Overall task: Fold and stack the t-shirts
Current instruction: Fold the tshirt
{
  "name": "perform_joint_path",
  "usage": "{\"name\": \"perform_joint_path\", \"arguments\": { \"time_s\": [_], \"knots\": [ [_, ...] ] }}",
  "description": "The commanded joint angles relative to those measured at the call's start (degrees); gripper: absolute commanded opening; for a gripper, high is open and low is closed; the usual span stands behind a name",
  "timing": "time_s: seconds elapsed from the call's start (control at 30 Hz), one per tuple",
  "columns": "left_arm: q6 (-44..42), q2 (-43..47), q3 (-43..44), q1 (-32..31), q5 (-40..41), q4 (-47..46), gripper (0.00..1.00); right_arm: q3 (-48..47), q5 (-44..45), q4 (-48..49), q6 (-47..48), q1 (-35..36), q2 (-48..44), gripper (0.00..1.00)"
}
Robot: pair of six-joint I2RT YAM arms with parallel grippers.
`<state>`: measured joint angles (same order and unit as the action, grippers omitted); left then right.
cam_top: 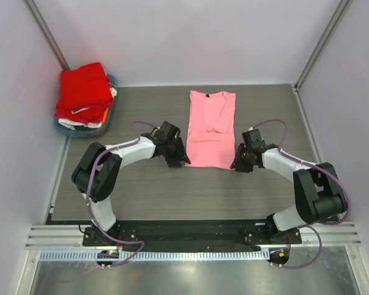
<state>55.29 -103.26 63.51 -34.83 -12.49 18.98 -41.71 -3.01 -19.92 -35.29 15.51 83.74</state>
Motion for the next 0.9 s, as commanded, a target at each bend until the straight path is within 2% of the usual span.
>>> {"name": "perform_joint_path", "arguments": {
  "time_s": [0.0, 0.07, 0.1, 0.2, 0.33, 0.43, 0.57, 0.63, 0.67, 0.87],
  "knots": [
    [-0.1, -0.4, 0.2, -0.4, 2.0, -2.0, 0.46, -1.2, 0.6, 2.4, 1.7, -0.1, 1.6, 0.34],
    [-0.1, -0.8, 0.1, -0.5, 2.4, -1.9, 0.45, -1.4, 0.7, 2.4, 2.0, -0.1, 2.3, 0.30],
    [-0.1, -0.9, 0.1, -0.6, 2.4, -2.0, 0.44, -1.4, 0.5, 2.5, 2.2, -0.1, 2.4, 0.23],
    [-0.1, -1.5, 0.2, -0.9, 2.8, -2.0, 0.43, -1.4, 0.0, 2.5, 2.9, -0.1, 2.3, 0.15],
    [-0.1, -2.7, 0.8, -1.3, 3.1, -2.1, 0.41, -1.2, -0.2, 2.5, 2.9, -0.1, 1.8, 0.10],
    [-0.1, -4.0, 1.6, -1.5, 3.3, -2.4, 0.37, -1.3, -0.4, 2.4, 2.9, -0.1, 1.6, 0.06],
    [0.1, -4.9, 2.0, -2.0, 3.9, -2.5, 0.22, -1.5, -1.0, 2.3, 2.9, -0.1, 1.3, 0.01],
    [0.2, -4.8, 1.4, -2.3, 4.0, -2.6, 0.05, -1.4, -1.2, 1.9, 2.9, -0.1, 0.8, 0.01],
    [0.3, -4.6, 1.2, -2.5, 4.0, -2.5, 0.00, -1.4, -1.6, 1.0, 2.9, -0.1, 0.4, 0.01],
    [0.3, 1.0, -3.1, -3.1, 3.2, -2.5, 0.00, 1.5, -0.9, -5.0, 3.4, -0.1, -6.9, 0.01]
  ]
}}
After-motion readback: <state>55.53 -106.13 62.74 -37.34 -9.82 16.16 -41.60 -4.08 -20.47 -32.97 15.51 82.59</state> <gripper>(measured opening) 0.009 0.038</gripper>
